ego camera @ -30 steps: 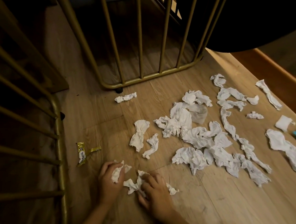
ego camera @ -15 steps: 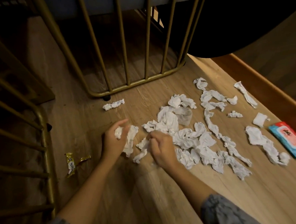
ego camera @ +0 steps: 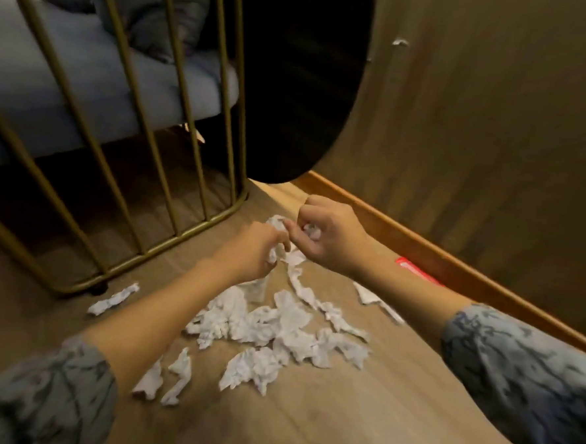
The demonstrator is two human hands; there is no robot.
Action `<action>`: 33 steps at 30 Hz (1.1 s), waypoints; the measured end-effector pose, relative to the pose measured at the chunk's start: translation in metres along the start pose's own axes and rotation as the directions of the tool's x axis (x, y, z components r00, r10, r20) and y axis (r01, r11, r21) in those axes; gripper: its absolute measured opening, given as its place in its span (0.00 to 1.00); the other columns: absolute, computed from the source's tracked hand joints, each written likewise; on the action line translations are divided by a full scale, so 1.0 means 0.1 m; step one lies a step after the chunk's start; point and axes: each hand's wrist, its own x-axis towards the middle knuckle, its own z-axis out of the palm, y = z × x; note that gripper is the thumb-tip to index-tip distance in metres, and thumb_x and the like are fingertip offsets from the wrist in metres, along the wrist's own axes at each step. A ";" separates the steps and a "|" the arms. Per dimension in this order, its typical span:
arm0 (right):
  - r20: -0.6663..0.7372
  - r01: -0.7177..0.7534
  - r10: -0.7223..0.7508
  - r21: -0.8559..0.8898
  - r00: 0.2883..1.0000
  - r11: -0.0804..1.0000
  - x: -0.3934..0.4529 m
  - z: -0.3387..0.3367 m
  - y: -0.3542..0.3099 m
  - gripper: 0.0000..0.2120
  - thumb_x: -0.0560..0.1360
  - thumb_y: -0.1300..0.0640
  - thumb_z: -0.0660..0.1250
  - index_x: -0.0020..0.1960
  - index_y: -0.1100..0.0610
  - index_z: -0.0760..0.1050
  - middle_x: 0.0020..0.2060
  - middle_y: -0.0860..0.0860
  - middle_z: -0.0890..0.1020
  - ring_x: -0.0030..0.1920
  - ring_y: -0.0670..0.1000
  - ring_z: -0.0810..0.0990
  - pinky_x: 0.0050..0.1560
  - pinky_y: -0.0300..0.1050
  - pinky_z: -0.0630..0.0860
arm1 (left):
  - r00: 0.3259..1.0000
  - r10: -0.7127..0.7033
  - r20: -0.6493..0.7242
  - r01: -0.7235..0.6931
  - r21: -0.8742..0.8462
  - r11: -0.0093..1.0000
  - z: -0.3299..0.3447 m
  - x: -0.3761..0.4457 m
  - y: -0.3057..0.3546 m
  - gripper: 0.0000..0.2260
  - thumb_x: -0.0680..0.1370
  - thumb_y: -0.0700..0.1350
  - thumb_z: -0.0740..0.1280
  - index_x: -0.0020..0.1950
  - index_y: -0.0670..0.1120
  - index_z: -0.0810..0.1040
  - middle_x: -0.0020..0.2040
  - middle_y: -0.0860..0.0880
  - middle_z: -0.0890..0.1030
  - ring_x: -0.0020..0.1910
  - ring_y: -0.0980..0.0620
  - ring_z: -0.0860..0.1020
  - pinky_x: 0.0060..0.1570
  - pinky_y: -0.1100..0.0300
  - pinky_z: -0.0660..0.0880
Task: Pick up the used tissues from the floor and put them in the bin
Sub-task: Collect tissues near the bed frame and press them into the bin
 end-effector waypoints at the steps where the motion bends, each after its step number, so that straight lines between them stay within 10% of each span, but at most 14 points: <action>1: 0.016 0.042 -0.041 -0.052 0.999 0.998 -0.05 -0.22 0.07 0.13 0.77 0.54 0.68 0.35 0.58 0.76 0.33 0.51 0.75 0.32 0.48 0.73 0.30 0.47 0.72 | 0.999 0.038 0.027 -0.039 0.045 0.998 -0.02 0.12 0.17 0.15 0.72 0.37 0.70 0.57 0.48 0.79 0.55 0.49 0.81 0.54 0.48 0.78 0.48 0.59 0.73; 9: -0.244 -0.105 0.036 -0.278 0.969 0.955 -0.80 -1.78 0.51 0.10 0.74 0.56 0.64 0.37 0.61 0.72 0.35 0.55 0.76 0.33 0.51 0.73 0.31 0.48 0.75 | 0.997 0.051 -0.061 -0.065 -0.259 0.964 -0.13 1.07 1.85 0.08 0.72 0.53 0.73 0.42 0.51 0.79 0.39 0.53 0.80 0.38 0.55 0.78 0.34 0.64 0.71; 18: -0.613 -0.349 0.140 -0.235 0.778 0.907 -2.09 -3.26 0.77 0.08 0.75 0.63 0.68 0.37 0.62 0.73 0.34 0.54 0.77 0.35 0.50 0.76 0.33 0.50 0.75 | 0.996 0.076 0.054 -0.007 -0.770 0.638 0.50 1.50 4.01 0.03 0.74 0.46 0.69 0.44 0.47 0.80 0.40 0.51 0.80 0.40 0.54 0.79 0.33 0.66 0.73; 25: -0.854 -0.589 0.251 -0.078 0.455 0.805 -3.30 -4.09 0.63 0.14 0.74 0.61 0.69 0.57 0.60 0.70 0.43 0.48 0.77 0.40 0.48 0.79 0.39 0.37 0.78 | 0.882 0.287 0.374 0.161 -0.811 0.562 1.27 1.25 5.60 0.09 0.78 0.49 0.65 0.53 0.45 0.79 0.50 0.47 0.80 0.47 0.51 0.78 0.41 0.62 0.75; 33: -0.894 -0.829 0.441 0.191 0.074 0.526 -4.41 -4.32 0.47 0.08 0.77 0.61 0.68 0.54 0.55 0.74 0.43 0.42 0.77 0.44 0.40 0.78 0.38 0.30 0.74 | 0.775 0.361 0.518 0.330 -0.820 0.467 2.02 0.81 6.37 0.16 0.76 0.64 0.61 0.54 0.53 0.73 0.49 0.57 0.76 0.49 0.57 0.75 0.45 0.63 0.72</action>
